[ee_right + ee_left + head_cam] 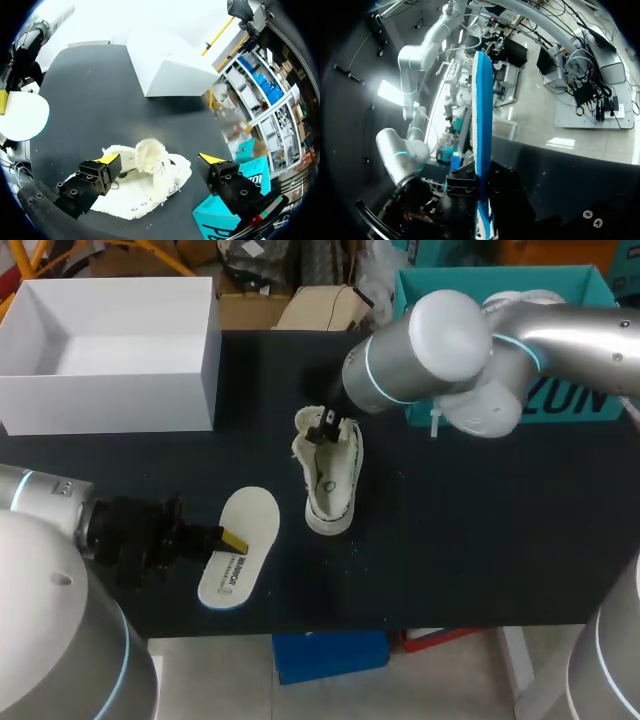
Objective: Take the shoe out of the shoebox, open the shoe tongue, remove and reinsert the insole, then place the shoe into the shoebox
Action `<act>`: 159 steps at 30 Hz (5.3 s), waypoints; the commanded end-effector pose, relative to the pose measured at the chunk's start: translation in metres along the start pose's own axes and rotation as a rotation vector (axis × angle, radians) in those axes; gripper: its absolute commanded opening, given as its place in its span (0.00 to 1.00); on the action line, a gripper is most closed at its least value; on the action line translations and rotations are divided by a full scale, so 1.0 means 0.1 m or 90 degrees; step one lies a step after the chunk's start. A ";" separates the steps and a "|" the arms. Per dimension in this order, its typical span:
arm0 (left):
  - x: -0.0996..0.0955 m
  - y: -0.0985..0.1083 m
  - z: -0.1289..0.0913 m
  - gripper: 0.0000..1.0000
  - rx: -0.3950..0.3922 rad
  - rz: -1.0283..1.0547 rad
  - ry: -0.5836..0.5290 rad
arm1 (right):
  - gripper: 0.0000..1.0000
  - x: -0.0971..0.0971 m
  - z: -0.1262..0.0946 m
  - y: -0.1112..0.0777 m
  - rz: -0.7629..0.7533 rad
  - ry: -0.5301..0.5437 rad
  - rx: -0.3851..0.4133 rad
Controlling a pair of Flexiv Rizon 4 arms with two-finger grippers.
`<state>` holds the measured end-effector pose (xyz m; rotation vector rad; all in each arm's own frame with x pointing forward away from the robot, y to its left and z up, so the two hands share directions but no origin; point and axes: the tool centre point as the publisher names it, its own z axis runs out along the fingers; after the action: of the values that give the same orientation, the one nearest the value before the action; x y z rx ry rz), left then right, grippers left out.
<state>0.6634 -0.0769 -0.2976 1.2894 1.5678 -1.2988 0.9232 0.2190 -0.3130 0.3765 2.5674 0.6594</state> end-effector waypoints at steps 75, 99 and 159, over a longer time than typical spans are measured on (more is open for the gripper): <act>-0.18 0.77 0.68 0.00 0.198 -0.011 0.216 | 1.00 0.80 -2.34 -1.27 0.161 -0.091 -0.022; -0.01 1.13 1.04 0.00 0.150 -0.054 0.246 | 1.00 0.80 -2.34 -1.27 0.161 -0.091 -0.022; -0.17 1.19 0.98 0.41 0.069 0.026 0.254 | 1.00 0.80 -2.34 -1.27 0.161 -0.091 -0.022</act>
<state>0.7823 -0.1800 -0.3366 1.7280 1.7397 -1.1778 0.7210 0.0510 -0.2237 0.7180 2.3929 0.7326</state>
